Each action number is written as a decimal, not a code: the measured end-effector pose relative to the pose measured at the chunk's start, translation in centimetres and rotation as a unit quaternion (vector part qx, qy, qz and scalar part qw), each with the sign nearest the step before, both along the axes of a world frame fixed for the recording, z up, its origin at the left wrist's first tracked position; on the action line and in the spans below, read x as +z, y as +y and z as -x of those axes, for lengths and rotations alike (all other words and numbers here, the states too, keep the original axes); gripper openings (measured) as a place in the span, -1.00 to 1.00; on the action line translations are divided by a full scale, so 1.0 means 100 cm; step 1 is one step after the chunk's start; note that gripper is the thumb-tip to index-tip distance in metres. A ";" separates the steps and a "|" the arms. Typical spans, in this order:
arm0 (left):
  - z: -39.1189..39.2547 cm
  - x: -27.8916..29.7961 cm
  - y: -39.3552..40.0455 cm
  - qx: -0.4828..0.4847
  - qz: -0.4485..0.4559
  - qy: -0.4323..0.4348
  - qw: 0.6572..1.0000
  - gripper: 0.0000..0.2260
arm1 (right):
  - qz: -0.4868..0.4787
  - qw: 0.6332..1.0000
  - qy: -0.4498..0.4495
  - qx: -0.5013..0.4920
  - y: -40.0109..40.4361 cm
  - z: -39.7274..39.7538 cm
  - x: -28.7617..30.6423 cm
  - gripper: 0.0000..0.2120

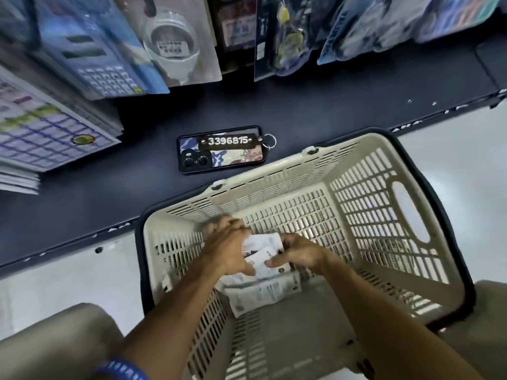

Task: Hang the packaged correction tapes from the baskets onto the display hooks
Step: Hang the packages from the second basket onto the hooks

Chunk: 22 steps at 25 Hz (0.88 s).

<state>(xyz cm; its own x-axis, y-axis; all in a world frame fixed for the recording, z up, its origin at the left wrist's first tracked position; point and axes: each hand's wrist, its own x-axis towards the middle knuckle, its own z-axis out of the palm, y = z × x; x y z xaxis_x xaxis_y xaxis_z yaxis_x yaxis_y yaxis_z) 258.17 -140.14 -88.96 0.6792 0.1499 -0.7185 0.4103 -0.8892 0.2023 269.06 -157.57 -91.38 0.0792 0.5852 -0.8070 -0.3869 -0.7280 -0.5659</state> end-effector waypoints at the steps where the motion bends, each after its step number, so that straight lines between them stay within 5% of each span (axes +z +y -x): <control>1: 0.004 0.001 -0.004 0.006 0.032 0.009 0.999 -0.18 | -0.004 0.999 0.003 0.036 -0.006 -0.002 0.003 -0.54; 6: 0.020 -0.003 -0.022 0.045 0.085 0.071 0.993 -0.32 | 0.058 0.961 -0.090 0.253 -0.021 0.016 0.002 -0.53; 8: 0.025 -0.004 -0.028 0.038 0.071 0.080 0.994 -0.43 | 0.099 0.965 -0.054 0.237 -0.023 0.025 0.000 -0.55; 10: 0.032 -0.007 -0.032 0.020 0.075 0.071 0.994 -0.35 | 0.118 0.960 -0.025 0.252 -0.023 0.029 0.000 -0.47; 13: 0.036 -0.010 -0.033 0.050 0.084 0.077 0.992 -0.40 | 0.110 0.933 -0.067 0.335 -0.030 0.031 0.006 -0.40; 17: 0.036 -0.009 -0.031 0.109 0.100 0.091 0.985 -0.61 | 0.057 0.942 -0.072 0.323 -0.038 0.031 0.015 -0.34; 22: 0.037 -0.007 -0.023 0.140 0.117 0.086 0.979 -0.59 | 0.090 0.928 -0.084 0.351 -0.038 0.029 0.023 -0.07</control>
<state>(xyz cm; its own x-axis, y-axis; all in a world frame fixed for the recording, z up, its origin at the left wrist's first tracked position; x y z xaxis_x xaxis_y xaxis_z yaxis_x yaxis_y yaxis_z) 254.50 -142.48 -89.63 0.5007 0.1309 -0.8556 0.6780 -0.6738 0.2937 266.15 -161.34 -89.11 -0.1368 0.3978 -0.9072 0.3006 -0.8560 -0.4206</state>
